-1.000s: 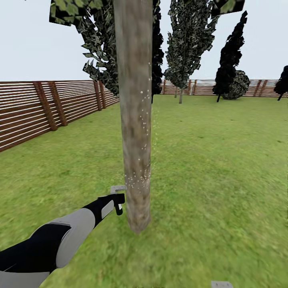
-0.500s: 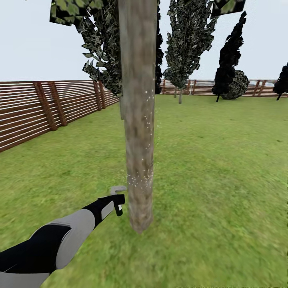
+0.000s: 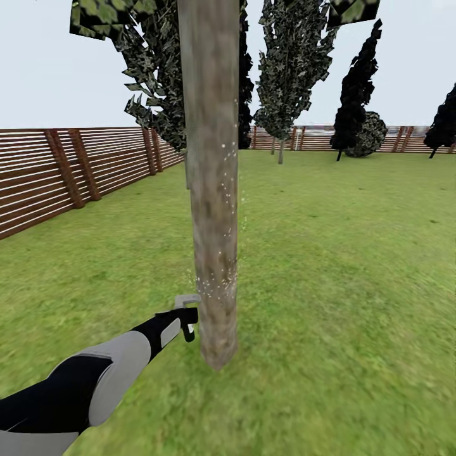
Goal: In the garden, pick up the pesticide atomizer on the floor and spray pesticide onto both trees until each tree trunk is fully covered.
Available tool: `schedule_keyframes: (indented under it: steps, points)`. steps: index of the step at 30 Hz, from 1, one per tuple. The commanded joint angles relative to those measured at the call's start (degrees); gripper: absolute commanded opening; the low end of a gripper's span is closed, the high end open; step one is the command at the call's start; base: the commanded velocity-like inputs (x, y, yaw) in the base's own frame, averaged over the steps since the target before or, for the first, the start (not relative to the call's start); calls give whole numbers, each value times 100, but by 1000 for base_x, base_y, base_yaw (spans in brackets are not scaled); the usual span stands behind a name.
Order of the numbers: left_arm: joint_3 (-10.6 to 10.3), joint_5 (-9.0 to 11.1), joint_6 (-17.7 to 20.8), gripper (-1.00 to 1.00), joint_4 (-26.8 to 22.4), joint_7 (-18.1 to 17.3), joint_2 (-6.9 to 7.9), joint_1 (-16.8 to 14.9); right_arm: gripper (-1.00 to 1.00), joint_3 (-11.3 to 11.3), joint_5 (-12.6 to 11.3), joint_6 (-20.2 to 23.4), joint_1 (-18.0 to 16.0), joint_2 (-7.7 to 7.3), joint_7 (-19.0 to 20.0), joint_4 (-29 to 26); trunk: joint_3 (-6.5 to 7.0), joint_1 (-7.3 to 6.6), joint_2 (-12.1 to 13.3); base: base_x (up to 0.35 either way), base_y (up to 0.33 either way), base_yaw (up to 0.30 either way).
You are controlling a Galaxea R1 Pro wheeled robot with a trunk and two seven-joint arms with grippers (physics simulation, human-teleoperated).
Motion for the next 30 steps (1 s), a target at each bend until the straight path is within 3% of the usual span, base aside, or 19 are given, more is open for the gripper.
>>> schedule_keyframes:
  steps: [1,3,6,10,12,19,20,21,22,24,27,30]
  points:
    - [-63,58,62,-100,-19,-29,-2,-2,100,48,-46,-35,-8,0,1,20,-9,1,-7,0,0,0]
    - [-87,59,184,-100,-104,-75,-6,-2,100,46,-42,-38,-8,-1,-5,20,-9,1,-7,0,0,0]
    - [-83,60,867,-100,-822,-182,-4,-2,100,47,-40,-39,-8,-16,-13,20,-9,1,-7,0,0,0]
    - [-72,60,2109,-100,-1981,-202,-2,-2,100,48,-39,-31,-8,-14,-13,20,-9,1,-7,0,0,0]
    - [-65,60,2291,-100,-2235,-202,-7,-2,100,48,-39,-31,-8,-12,-14,20,-9,1,-7,-149,0,0]
    - [-141,60,2380,-100,-2405,-209,-36,-2,100,48,-39,-38,-8,-16,-14,15,-9,1,-7,-174,0,0]
    - [-148,60,2559,-100,-2574,-208,-57,-2,100,54,-39,-39,-10,-16,-14,-11,-9,1,-7,-16,0,0]
    - [-148,60,2991,-100,-2934,-208,-67,-2,100,60,-38,-39,-14,-16,-17,-140,-9,1,-7,-8,0,0]
    - [-142,60,3539,-100,-3436,-206,-71,-2,100,58,-34,-37,-15,-32,-26,-559,-9,1,-7,-4,0,0]
    - [-145,60,4145,-100,-3965,-205,-73,-2,100,53,-32,-33,-17,-52,-37,-1123,-9,1,-7,-2,0,0]
    - [-152,67,4739,-100,-4587,-208,-94,-2,100,58,-29,-38,-17,-62,-47,-1366,-9,1,-7,0,0,0]
    - [-139,69,5088,-100,-5146,-208,-90,-2,100,65,-30,-39,-17,-64,-49,-1396,-9,1,-7,-29,0,0]
